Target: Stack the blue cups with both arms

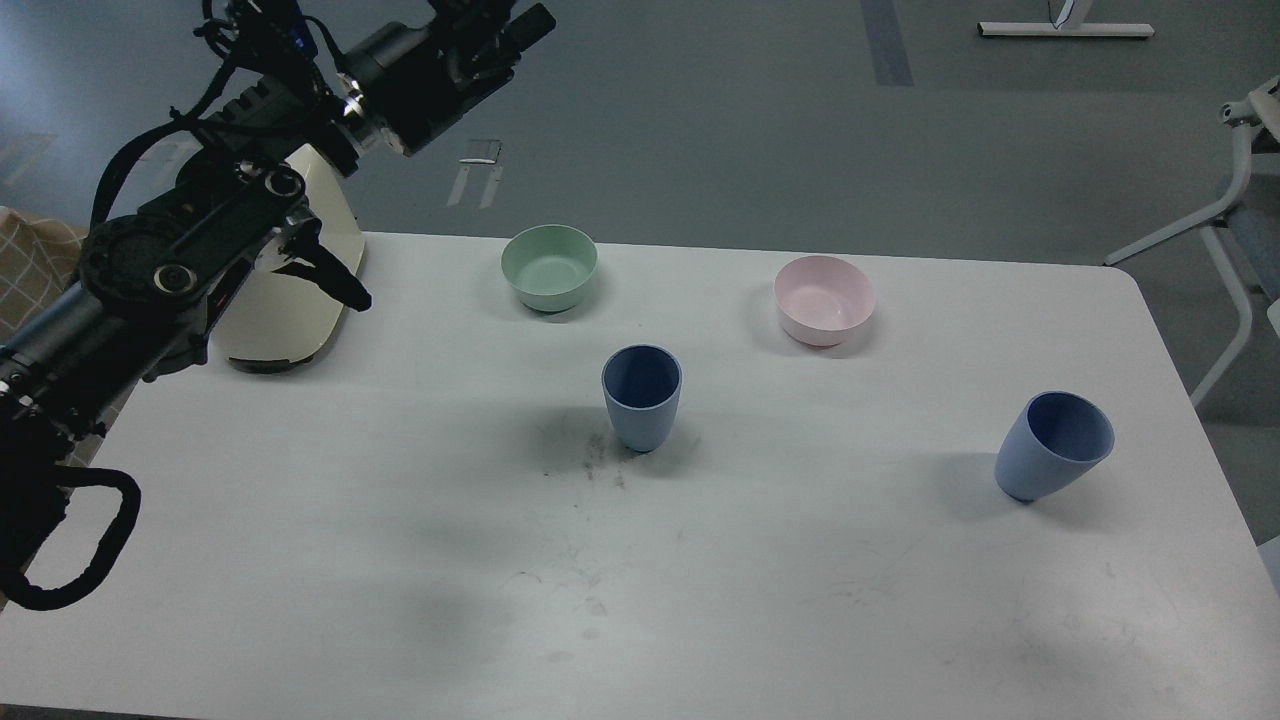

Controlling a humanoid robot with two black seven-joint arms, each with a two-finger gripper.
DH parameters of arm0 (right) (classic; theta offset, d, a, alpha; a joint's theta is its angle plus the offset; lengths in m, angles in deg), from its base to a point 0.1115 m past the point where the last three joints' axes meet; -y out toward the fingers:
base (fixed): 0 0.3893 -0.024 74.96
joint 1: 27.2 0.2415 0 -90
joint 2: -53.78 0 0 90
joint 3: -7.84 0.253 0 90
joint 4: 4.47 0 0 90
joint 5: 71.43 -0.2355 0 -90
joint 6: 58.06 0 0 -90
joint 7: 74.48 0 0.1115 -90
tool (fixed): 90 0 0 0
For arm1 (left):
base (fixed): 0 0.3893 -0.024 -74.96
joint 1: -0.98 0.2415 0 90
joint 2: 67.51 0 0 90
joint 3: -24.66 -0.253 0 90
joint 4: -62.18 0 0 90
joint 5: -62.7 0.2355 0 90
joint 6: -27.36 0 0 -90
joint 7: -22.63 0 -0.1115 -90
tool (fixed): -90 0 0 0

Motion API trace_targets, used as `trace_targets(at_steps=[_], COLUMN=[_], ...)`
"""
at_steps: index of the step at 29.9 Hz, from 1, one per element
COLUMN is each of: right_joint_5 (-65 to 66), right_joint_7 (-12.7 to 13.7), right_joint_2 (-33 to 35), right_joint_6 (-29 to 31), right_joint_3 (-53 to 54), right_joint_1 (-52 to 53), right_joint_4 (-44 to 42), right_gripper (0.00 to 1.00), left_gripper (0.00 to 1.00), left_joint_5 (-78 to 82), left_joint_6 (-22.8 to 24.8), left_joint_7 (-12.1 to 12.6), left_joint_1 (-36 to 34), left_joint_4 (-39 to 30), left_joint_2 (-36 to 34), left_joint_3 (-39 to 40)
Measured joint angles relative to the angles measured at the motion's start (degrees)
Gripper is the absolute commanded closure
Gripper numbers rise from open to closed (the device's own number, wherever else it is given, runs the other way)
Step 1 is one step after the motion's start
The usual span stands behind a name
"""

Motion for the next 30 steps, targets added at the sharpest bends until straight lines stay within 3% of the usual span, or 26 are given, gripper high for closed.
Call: trace_targets(at_steps=[6, 12, 20, 30], right_joint_5=[15.13, 32.81, 51.03, 70.26], right_joint_7=[-0.60, -0.77, -0.78, -0.78], right_joint_2=[3.16, -0.13, -1.02, -1.75], right_joint_6=[0.01, 0.01, 0.01, -0.01], right_joint_3=[-5.74, -8.30, -18.09, -31.76], right_joint_1=[4.61, 7.05, 4.13, 1.72], right_joint_4=[0.79, 7.02, 16.54, 19.42], right_gripper=[0.00, 0.00, 0.00, 0.00], left_gripper=[0.02, 0.03, 0.02, 0.02], left_joint_5=[-20.24, -24.23, -25.90, -27.97], left_joint_6=[4.21, 7.73, 6.15, 5.42], left_joint_7=[0.00, 0.00, 0.00, -0.01], left_joint_1=[3.52, 9.07, 15.69, 16.23], left_joint_4=[0.75, 1.08, 0.62, -1.42], left_joint_2=[-3.27, -5.93, -5.92, -6.03], left_joint_3=[8.53, 16.57, 24.37, 24.87])
